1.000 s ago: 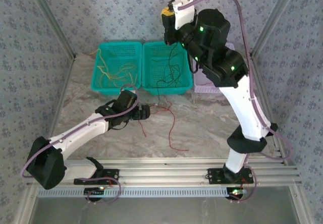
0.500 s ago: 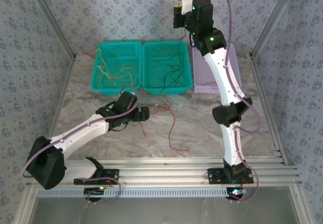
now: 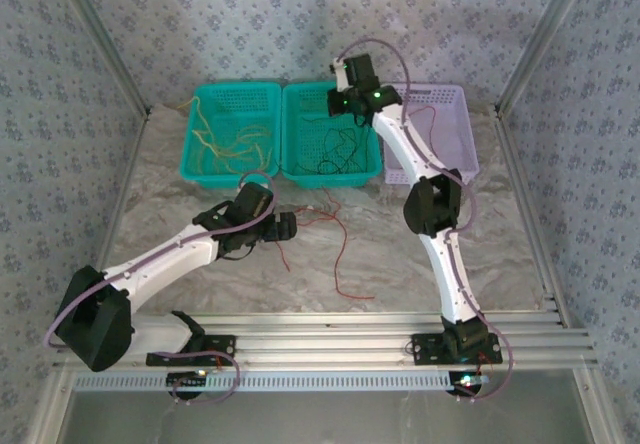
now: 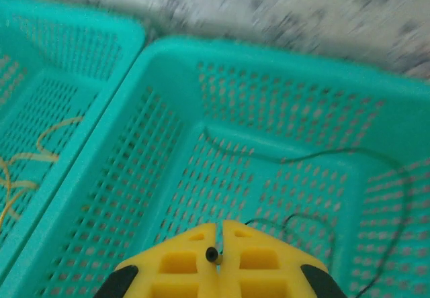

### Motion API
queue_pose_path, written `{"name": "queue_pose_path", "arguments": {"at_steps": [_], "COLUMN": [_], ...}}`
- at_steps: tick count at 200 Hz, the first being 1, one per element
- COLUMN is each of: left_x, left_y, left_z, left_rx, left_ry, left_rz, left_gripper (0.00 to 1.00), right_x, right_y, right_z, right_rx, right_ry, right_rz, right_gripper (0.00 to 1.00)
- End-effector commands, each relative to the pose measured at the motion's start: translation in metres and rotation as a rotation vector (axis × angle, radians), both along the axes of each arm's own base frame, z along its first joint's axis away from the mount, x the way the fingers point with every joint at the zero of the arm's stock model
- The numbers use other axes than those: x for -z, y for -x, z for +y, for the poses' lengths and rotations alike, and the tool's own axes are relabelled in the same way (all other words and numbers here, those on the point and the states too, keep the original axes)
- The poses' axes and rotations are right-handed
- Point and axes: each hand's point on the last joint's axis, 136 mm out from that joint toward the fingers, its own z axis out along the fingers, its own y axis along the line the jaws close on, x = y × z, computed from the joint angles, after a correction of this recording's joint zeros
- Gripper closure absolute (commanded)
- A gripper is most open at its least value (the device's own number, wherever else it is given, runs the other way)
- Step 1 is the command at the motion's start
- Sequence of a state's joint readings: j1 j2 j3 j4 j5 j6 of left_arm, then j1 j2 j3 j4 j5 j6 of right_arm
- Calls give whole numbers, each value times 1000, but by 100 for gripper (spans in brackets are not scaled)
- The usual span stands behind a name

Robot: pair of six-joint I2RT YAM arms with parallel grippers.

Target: Untangle the cables

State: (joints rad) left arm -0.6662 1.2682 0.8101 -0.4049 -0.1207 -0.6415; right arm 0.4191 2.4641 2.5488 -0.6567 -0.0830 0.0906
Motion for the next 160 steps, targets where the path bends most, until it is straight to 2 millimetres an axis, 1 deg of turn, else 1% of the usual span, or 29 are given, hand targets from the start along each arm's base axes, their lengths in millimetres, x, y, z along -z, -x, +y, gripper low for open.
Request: {"name": "queue_pose_path", "arguments": {"at_steps": [1, 14, 26, 33, 45, 56, 77, 87, 102, 117, 130, 136, 138, 146, 147, 152, 154, 160], "left_x": [-5, -4, -3, -3, -2, -2, -4, -5, -5, -3, -1, 0, 1, 3, 4, 5, 7, 9], "left_y": [-3, -3, -2, -2, 0, 0, 0, 1, 1, 2, 3, 3, 4, 4, 4, 5, 5, 5], "left_z": [-5, -5, -5, -6, -6, -6, -6, -6, -7, -6, -5, -5, -5, -5, -4, -4, -4, -4], "left_rx": [-8, -11, -11, -10, -8, -8, -11, -12, -9, -13, -16, -16, -17, -17, -18, -16, -16, -16], "left_ry": [29, 33, 37, 41, 44, 47, 56, 58, 65, 64, 61, 59, 59, 57, 57, 55, 54, 50], "left_rz": [-15, -14, -12, -11, -7, -8, -14, -16, -15, -11, -5, -3, -3, 2, 3, 7, 9, 16], "left_gripper": [1, 1, 1, 1, 1, 1, 1, 1, 1, 1, 1, 1, 1, 1, 1, 1, 1, 1], "right_x": [8, 13, 10, 5, -8, -26, -57, -70, -94, -111, -116, -111, -115, -108, -110, -100, -101, -93], "right_y": [14, 22, 27, 30, 34, 39, 50, 58, 72, 91, 113, 125, 130, 146, 147, 156, 161, 171], "right_z": [2, 6, 6, 6, 5, 4, 6, 7, 4, 3, 7, 9, 10, 10, 11, 10, 10, 11], "right_rx": [1, -16, -25, -27, -24, -20, -35, -45, -40, -51, -77, -90, -95, -105, -106, -106, -107, -112], "right_ry": [22, 46, 61, 61, 52, 30, -16, -31, -36, -24, -26, -23, -29, -28, -31, -30, -35, -51], "right_rz": [59, 80, 84, 80, 70, 55, 29, 24, 0, -26, -44, -42, -53, -48, -53, -37, -36, -29], "right_gripper": [96, 83, 77, 73, 62, 54, 47, 46, 45, 44, 42, 40, 40, 39, 39, 39, 38, 38]}}
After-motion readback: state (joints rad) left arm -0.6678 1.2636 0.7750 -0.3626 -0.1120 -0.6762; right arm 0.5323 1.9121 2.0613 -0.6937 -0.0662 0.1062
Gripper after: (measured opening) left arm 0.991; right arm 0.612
